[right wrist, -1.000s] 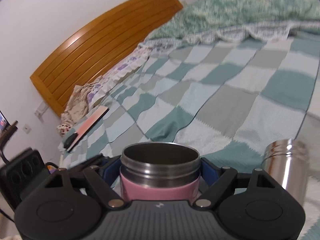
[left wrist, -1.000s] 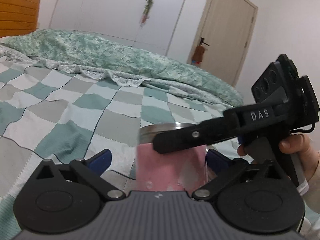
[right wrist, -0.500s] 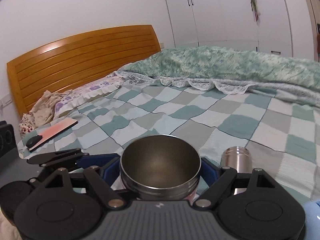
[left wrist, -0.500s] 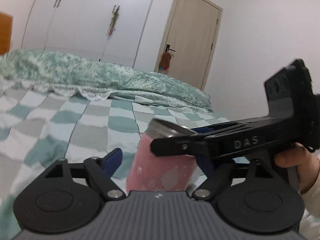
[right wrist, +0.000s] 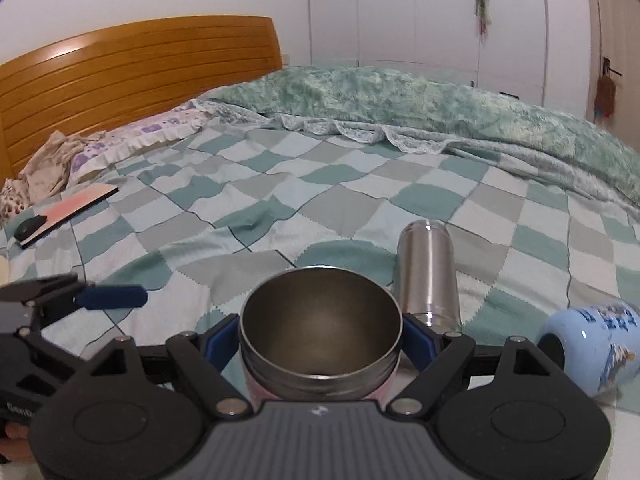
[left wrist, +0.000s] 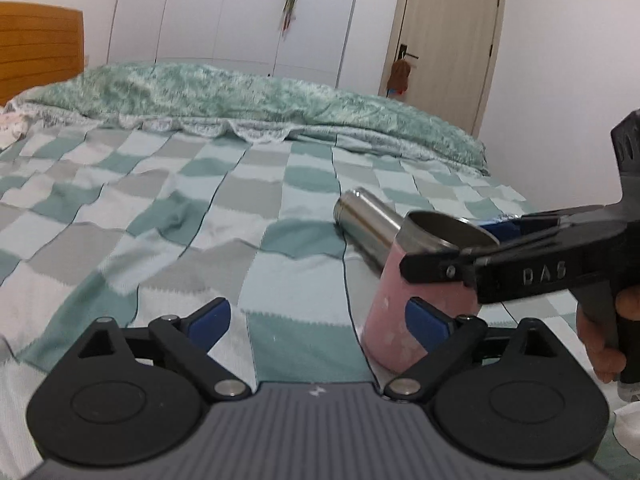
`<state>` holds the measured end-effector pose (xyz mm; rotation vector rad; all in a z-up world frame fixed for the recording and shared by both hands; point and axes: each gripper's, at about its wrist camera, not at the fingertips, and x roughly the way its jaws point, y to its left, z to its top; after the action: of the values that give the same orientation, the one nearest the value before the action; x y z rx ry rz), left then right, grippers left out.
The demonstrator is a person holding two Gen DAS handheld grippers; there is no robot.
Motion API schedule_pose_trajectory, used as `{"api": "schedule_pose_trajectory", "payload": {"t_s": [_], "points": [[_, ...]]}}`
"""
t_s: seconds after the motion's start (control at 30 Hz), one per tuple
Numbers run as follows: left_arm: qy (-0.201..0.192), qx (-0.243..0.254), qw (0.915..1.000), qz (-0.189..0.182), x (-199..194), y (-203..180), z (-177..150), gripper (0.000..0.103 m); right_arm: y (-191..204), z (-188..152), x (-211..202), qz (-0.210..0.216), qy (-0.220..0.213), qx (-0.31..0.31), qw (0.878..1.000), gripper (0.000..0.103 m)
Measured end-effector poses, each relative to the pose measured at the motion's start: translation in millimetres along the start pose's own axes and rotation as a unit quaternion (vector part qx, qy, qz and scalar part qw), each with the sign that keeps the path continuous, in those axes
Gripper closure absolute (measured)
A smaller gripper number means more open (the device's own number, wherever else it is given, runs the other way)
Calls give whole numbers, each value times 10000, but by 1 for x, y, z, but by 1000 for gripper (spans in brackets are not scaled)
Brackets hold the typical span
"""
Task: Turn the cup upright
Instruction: 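Open the left gripper and turn the tumbler rim-up with the right gripper, then lower the pink tumbler upright onto the blanket and open the right gripper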
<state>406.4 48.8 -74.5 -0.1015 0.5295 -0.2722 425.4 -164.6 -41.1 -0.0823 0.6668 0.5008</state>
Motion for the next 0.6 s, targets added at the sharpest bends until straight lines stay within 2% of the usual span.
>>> {"api": "schedule_pose_trajectory", "payload": {"t_s": [0.1, 0.23, 0.4, 0.53, 0.6], "points": [[-118, -11, 9999, 79, -14, -3, 0, 4, 4, 1, -4, -7, 105, -120, 9999, 19], [-261, 66, 9994, 238, -32, -15, 7, 3, 6, 6, -17, 3, 76, 37, 10000, 12], [-725, 188, 9965, 374, -75, -33, 13, 0, 6, -4, -71, -118, -358, 269, 9989, 7], [-983, 221, 9931, 605, -113, -47, 12, 0, 7, -17, -117, -607, -547, 200, 9965, 7], [-1100, 328, 9905, 759, -132, -54, 9, 0, 6, -27, -140, -960, -570, 315, 9932, 1]]}}
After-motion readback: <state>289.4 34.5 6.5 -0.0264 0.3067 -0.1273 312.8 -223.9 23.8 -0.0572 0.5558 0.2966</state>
